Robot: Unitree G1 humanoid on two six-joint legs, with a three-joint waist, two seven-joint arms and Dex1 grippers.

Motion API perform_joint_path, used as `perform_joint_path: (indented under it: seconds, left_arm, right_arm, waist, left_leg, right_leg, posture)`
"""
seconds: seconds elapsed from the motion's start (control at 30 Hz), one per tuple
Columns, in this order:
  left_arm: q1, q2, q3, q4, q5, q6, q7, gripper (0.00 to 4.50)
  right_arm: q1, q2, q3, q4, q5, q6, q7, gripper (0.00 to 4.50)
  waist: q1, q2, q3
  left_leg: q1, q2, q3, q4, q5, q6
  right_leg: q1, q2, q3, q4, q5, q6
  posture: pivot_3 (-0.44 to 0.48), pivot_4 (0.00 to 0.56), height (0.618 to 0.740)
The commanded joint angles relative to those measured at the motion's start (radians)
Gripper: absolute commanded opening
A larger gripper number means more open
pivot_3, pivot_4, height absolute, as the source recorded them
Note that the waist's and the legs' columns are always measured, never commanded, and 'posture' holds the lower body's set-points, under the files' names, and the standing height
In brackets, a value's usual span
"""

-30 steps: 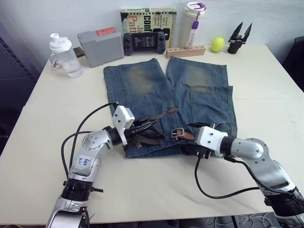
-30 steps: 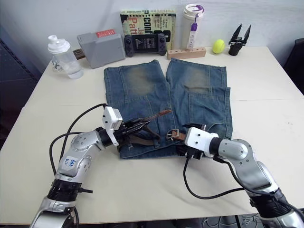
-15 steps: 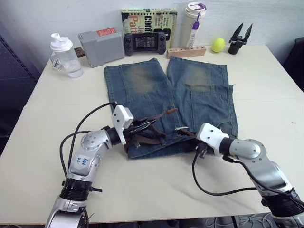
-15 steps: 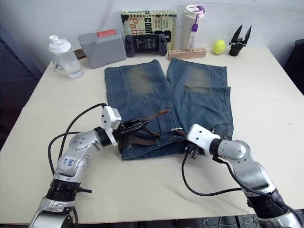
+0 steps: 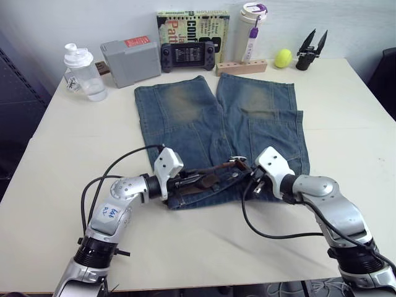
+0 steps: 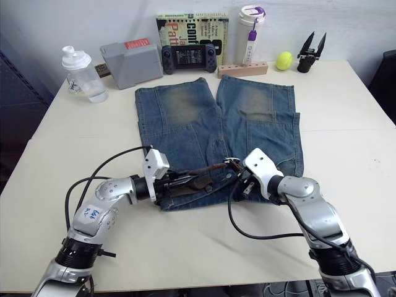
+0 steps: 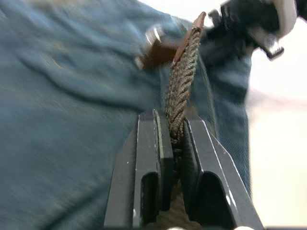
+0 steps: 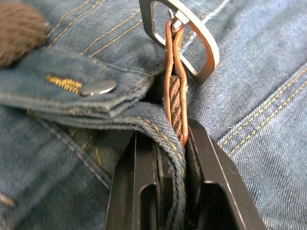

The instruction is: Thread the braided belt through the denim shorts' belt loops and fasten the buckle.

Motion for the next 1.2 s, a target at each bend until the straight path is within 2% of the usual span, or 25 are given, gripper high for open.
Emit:
perform_joint_path:
  seconds: [0.03, 0.27, 0.47, 0.93, 1.2]
  left_arm:
    - [-0.001, -0.01, -0.016, -0.041, 0.015, 0.044, 0.037, 0.03]
    - [-0.041, -0.08, 0.004, -0.02, 0.038, 0.142, 0.175, 0.03]
    - [-0.072, -0.101, 0.004, 0.008, 0.068, 0.183, 0.233, 0.03]
    - [-0.138, -0.169, 0.003, 0.05, 0.081, 0.18, 0.269, 0.03]
    - [-0.134, -0.175, -0.046, 0.011, 0.08, 0.126, 0.215, 0.03]
  right_arm:
    - [-0.018, 0.019, -0.025, -0.06, 0.016, 0.035, -0.041, 0.04]
    - [-0.024, 0.035, -0.018, -0.118, 0.039, 0.074, -0.072, 0.04]
    - [-0.037, 0.052, -0.016, -0.158, 0.06, 0.113, -0.098, 0.04]
    - [-0.031, 0.063, 0.035, -0.213, 0.1, 0.173, -0.118, 0.04]
    - [-0.032, 0.086, 0.055, -0.207, 0.128, 0.224, -0.119, 0.04]
  waist:
    - [0.001, 0.0, 0.0]
    - [0.0, 0.0, 0.0]
    - [0.0, 0.0, 0.0]
    - [0.0, 0.0, 0.0]
    - [0.0, 0.0, 0.0]
  left_leg:
    - [0.0, 0.0, 0.0, 0.0, 0.0, 0.0]
    - [0.0, 0.0, 0.0, 0.0, 0.0, 0.0]
    - [0.0, 0.0, 0.0, 0.0, 0.0, 0.0]
    - [0.0, 0.0, 0.0, -0.001, 0.0, 0.0]
    - [0.0, 0.0, 0.0, -0.001, 0.0, 0.0]
  right_leg:
    - [0.0, 0.0, 0.0, 0.0, 0.0, 0.0]
    - [0.0, 0.0, 0.0, 0.0, 0.0, 0.0]
    - [0.0, 0.0, 0.0, 0.0, 0.0, 0.0]
    - [0.0, 0.0, 0.0, 0.0, 0.0, 0.0]
    - [0.0, 0.0, 0.0, 0.0, 0.0, 0.0]
  posture:
    - [0.0, 0.15, 0.722]
    - [0.0, 0.15, 0.722]
    - [0.0, 0.15, 0.722]
    - [0.0, 0.15, 0.722]
    - [0.0, 0.15, 0.722]
